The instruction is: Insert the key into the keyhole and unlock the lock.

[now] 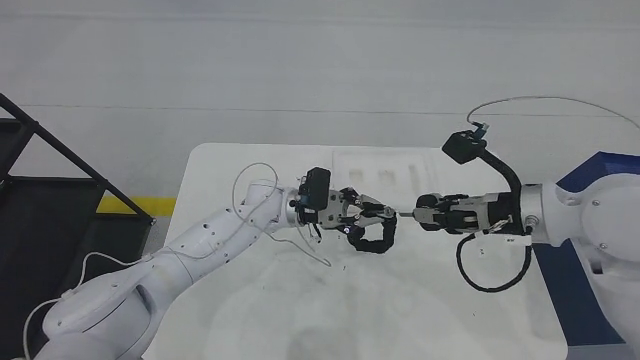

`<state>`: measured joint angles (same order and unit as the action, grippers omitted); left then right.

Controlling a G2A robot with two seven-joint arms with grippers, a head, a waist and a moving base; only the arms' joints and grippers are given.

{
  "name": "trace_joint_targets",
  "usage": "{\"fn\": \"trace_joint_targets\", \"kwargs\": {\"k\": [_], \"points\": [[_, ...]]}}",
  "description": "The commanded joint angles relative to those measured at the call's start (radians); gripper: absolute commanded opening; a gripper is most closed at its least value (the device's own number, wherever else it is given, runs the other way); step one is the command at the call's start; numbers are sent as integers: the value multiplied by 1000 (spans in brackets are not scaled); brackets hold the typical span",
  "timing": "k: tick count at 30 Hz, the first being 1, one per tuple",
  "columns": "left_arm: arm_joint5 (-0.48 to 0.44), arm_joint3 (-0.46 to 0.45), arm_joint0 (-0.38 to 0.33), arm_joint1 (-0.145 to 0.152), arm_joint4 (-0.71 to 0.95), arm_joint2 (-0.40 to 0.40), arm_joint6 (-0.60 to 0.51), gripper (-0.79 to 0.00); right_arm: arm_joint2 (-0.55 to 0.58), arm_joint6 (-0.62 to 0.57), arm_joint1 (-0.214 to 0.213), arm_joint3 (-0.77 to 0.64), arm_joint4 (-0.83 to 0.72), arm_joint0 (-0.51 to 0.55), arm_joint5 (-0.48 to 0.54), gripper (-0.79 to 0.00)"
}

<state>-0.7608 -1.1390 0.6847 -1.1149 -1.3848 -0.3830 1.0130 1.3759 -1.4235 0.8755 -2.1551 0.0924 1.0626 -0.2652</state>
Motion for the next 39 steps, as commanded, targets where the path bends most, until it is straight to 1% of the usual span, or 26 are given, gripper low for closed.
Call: {"fn": "trace_joint_targets", "kwargs": {"k": [1,4,8,14,19,26,39], "points": [[0,11,1,-11,-11,2,22,-785,-5,-5,-3,-17,20,-5,-14,-785],[5,28,0,-26,-32,5,51,-785,-11,-10,-6,-39,44,-13,-31,-785],[34,55,1,-44,-57,12,80,-785,-22,-18,-11,-56,72,-22,-48,-785],[54,92,-3,-68,-77,22,100,-785,-59,-22,-15,-59,110,-35,-57,-785],[61,109,-9,-82,-83,30,107,-785,-103,-26,-16,-58,141,-52,-50,-785],[56,122,-15,-91,-71,43,103,-785,-156,-36,-17,-58,183,-88,-38,-785],[57,141,-19,-94,-61,51,103,-785,-184,-20,-20,-52,211,-115,-66,-785]]}}
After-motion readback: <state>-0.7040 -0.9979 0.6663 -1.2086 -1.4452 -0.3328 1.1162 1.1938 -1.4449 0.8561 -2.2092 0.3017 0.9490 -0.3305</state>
